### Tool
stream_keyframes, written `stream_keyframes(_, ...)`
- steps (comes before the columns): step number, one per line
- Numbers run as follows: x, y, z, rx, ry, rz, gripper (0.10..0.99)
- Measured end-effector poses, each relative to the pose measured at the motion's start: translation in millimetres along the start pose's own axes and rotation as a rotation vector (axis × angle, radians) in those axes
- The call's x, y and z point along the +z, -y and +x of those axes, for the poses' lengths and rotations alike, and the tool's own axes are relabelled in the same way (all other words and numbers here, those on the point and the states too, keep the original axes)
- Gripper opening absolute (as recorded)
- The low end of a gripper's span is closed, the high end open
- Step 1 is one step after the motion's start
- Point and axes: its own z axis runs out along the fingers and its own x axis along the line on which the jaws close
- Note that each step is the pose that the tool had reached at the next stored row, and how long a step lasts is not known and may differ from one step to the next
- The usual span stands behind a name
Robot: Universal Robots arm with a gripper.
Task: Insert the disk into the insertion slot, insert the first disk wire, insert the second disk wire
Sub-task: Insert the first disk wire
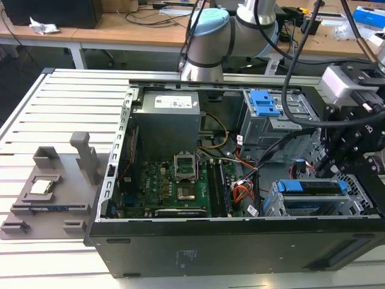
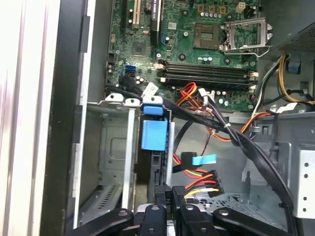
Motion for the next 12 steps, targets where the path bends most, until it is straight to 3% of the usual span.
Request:
stream_keyframes(4,2.7,0.6,6.5,0.012,0.0008,-0.001,0.173)
stream_keyframes(12,7.1,3.5,5.6,0.064,0.0037,0.000,0.173)
